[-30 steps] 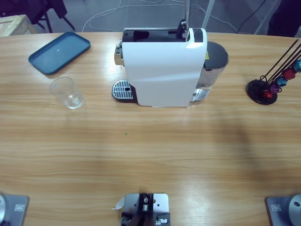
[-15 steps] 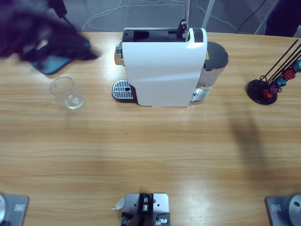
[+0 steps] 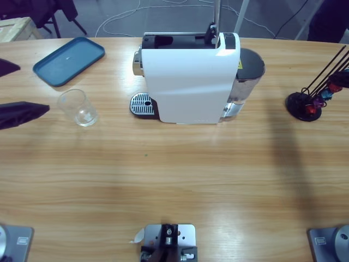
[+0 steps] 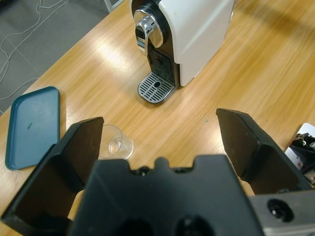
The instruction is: Pour coffee
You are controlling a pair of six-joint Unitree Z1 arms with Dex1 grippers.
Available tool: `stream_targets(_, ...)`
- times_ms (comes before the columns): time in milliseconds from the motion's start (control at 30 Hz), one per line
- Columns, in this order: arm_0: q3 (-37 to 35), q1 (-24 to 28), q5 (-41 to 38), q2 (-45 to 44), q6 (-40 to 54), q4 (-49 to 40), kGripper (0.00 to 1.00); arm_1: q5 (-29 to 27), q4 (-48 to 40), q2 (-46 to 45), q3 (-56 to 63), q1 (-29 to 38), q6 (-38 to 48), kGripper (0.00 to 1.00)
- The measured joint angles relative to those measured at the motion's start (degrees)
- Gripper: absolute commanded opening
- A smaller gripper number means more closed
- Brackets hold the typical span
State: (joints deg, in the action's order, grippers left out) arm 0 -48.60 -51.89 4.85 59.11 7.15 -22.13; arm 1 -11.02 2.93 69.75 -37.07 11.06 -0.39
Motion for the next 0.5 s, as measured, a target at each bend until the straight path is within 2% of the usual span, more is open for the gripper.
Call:
stream_targets(367,0.0,0.5,0.0,3.1,-0.8,1.2,1.0,-0.5,-1.7,1.7,0.0,-2.3,0.1,0.459)
stream_targets(433,0.0,0.5,0.0,3.5,-0.9,1.5,1.0,-0.5,-1.7,1.7,0.0,-2.6,0.1,0.339)
stream_targets(500,0.0,0.5,0.0,3.8,-0.9,1.9,1.0,-0.6,-1.7,1.7,0.0,-2.8,0.1,0.338)
